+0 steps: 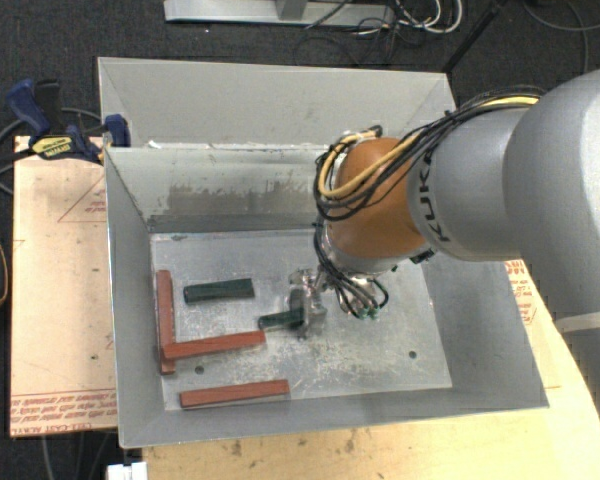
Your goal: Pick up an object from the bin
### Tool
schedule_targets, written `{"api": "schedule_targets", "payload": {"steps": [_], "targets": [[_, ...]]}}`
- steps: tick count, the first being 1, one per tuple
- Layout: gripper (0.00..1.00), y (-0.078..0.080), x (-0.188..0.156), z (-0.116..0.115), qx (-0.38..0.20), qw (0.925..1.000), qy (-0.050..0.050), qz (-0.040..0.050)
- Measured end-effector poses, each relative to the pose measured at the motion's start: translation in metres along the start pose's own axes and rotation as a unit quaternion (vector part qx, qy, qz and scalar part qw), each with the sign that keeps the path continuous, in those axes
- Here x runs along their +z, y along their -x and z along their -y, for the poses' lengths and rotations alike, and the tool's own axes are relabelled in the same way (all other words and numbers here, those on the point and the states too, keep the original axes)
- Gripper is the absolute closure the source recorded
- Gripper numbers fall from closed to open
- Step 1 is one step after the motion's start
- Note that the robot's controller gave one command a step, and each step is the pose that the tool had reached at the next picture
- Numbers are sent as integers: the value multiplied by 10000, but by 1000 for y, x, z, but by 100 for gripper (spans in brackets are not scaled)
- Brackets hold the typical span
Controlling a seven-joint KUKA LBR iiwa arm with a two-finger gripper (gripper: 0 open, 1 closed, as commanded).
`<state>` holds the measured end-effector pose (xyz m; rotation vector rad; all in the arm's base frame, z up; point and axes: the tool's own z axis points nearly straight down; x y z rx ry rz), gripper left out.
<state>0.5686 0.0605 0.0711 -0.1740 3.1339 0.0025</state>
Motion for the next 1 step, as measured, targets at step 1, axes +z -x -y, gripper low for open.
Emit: {"api": "schedule_targets", "payload": {"steps": [1], "targets": [[100,-12,-144,8,-1659,9861,-9,31]]}}
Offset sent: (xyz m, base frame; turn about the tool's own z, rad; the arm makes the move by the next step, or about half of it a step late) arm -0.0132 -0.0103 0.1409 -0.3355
